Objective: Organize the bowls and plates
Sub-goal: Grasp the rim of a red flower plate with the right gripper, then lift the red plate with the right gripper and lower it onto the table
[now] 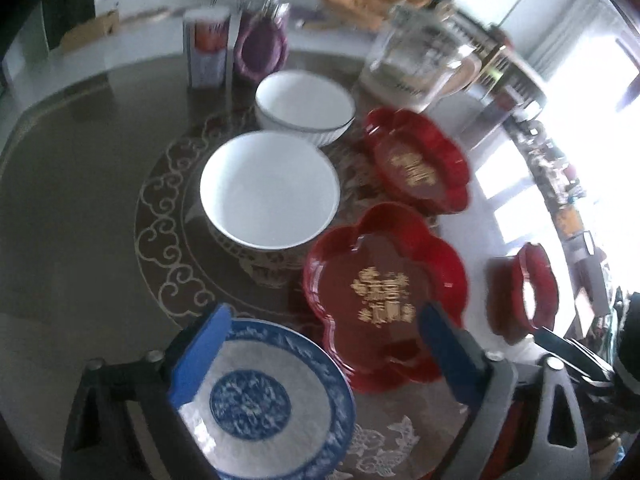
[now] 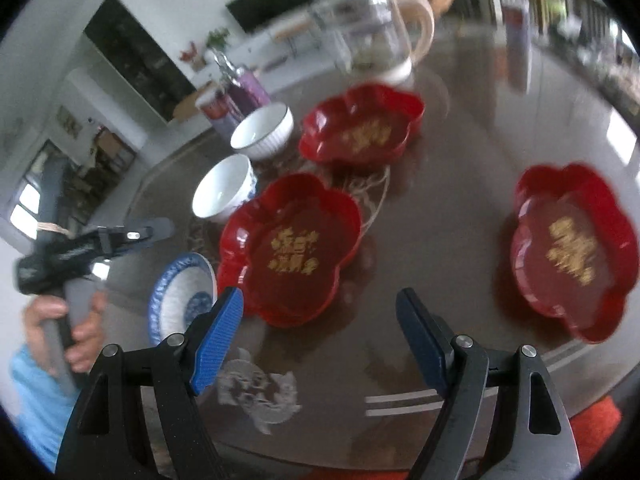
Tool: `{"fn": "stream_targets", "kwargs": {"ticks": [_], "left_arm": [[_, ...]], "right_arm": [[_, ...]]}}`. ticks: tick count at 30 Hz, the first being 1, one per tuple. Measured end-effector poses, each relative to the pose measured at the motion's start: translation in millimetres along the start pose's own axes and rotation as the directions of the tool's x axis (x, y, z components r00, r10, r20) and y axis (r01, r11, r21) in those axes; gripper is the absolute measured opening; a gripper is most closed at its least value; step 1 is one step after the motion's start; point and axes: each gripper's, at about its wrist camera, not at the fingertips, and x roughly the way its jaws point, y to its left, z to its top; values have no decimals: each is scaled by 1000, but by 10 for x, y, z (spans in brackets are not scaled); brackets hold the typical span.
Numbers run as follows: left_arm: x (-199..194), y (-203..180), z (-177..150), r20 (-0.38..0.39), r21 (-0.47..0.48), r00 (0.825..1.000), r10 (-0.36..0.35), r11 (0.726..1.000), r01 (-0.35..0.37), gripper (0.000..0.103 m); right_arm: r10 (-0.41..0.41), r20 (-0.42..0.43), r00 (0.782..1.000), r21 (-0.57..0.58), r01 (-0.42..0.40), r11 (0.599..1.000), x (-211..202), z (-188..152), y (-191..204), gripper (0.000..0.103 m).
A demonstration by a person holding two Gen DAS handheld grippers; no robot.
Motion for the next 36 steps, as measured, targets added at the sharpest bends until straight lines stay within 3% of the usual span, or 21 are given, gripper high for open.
{"fn": "stream_targets", "kwargs": {"ticks": [5, 15, 17, 19, 24, 28, 31, 36], "left_arm": [[324, -62, 55, -67, 13, 998, 12, 1000, -11, 74], [631, -170, 95, -97, 5, 995, 27, 1000, -26, 52], [696, -171, 70, -101, 4, 994, 44, 999, -44, 49], [751, -165, 63, -109, -3, 993, 45, 999, -46, 47], [823, -145, 29, -102, -17, 993, 60, 998, -62, 36], [869, -129, 11, -105, -18, 992, 72, 997, -74, 17], [843, -165, -49, -88, 11, 992, 89, 996, -88, 13], [645, -254, -138, -47, 29, 997, 57, 998, -55, 13]], "right_arm": [[-35, -70, 997, 35, 37, 999, 230, 137, -87, 82], [-54, -149, 987, 90, 68, 994, 675, 185, -147, 79], [-69, -157, 985, 89, 84, 993, 763, 173, -144, 69], [-84, -167, 982, 82, 99, 992, 838, 175, -142, 48], [-130, -189, 973, 60, 144, 988, 1022, 161, -153, 41], [-129, -213, 968, 50, 143, 988, 1171, 123, -158, 12], [-138, -186, 973, 34, 147, 989, 1138, 75, -136, 11], [-143, -122, 982, -5, 143, 990, 875, 5, -86, 11]]}}
